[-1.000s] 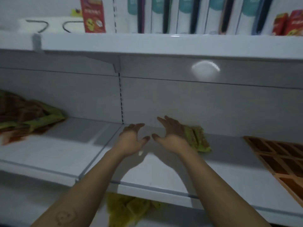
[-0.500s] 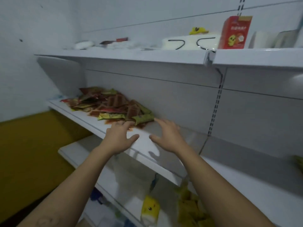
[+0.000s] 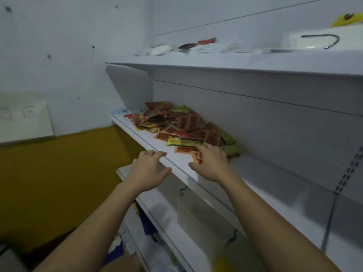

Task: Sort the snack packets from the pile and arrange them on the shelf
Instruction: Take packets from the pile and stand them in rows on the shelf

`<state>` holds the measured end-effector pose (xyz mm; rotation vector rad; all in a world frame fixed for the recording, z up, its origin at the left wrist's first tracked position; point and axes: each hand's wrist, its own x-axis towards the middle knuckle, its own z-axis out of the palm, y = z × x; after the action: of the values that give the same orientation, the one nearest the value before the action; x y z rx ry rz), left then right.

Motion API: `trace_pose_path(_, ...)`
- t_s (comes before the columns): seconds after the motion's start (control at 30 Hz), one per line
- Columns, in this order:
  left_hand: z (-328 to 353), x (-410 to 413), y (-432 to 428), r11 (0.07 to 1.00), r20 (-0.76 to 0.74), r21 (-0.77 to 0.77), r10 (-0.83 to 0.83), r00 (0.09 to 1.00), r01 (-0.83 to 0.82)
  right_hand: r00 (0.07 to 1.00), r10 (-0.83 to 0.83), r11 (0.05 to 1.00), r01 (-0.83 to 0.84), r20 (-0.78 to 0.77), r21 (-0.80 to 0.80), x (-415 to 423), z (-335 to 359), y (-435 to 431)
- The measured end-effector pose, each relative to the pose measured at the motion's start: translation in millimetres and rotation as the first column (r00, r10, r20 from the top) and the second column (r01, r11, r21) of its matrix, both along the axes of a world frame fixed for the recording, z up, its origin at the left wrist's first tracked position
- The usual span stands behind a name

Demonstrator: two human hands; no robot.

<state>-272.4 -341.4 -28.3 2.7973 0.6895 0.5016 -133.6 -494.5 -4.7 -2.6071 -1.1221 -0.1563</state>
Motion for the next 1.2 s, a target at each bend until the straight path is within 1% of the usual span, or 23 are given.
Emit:
trace_pose_path(0.13,1,42,27,0.999,-0.004,0.027,-0.03,1.0,0.03,0.999,-0.028,1.0,0.028,-0.022,0.0,41,1,25)
trace_pose_path(0.23,2,82,47,0.996,0.001,0.037,-0.079,0.997,0.079,0.992,-0.048,0.998,0.052,-0.121,0.032,77,4,39)
trace_pose_path(0.27,1,97,53,0.994,-0.001,0.044,-0.099,0.995,0.099,0.989,-0.066,0.997,0.071,-0.133,0.033,92,4,44)
trace_pose_path(0.43,-2,166,78,0.978,-0.055,0.128,-0.161,0.985,0.167,0.974,-0.21,0.978,0.209,-0.082,-0.028,150,5,48)
trace_pose_path(0.57,-17,195,101,0.972,-0.105,0.159,-0.159,0.982,0.175,0.921,-0.383,0.923,0.378,-0.07,-0.075,168,-9,51)
trace_pose_path(0.67,-31,206,114,0.964,-0.071,0.185,-0.182,0.981,0.192,0.883,-0.46,0.887,0.451,-0.098,-0.101,166,-19,59)
trace_pose_path(0.77,-41,219,125,0.934,-0.038,0.249,-0.254,0.966,0.256,0.821,-0.565,0.822,0.55,-0.086,-0.15,164,-25,61)
trace_pose_path(0.83,-45,226,132,0.928,-0.039,0.236,-0.289,0.957,0.289,0.777,-0.615,0.786,0.594,-0.134,-0.172,160,-30,61)
trace_pose_path(0.9,-48,231,139,0.92,-0.063,0.244,-0.301,0.952,0.307,0.745,-0.631,0.776,0.607,-0.217,-0.175,154,-38,62)
trace_pose_path(0.97,-50,234,148,0.897,-0.087,0.298,-0.316,0.945,0.327,0.718,-0.653,0.757,0.635,-0.241,-0.155,147,-47,66)
trace_pose_path(1.07,-48,240,158,0.856,-0.093,0.37,-0.352,0.931,0.36,0.7,-0.696,0.716,0.694,-0.16,-0.077,137,-59,68)
trace_pose_path(1.13,-44,241,161,0.826,-0.109,0.396,-0.391,0.914,0.401,0.677,-0.732,0.678,0.735,-0.076,0.019,126,-65,69)
trace_pose_path(1.2,-40,238,162,0.81,-0.114,0.384,-0.435,0.893,0.444,0.668,-0.743,0.657,0.741,-0.046,0.139,115,-69,68)
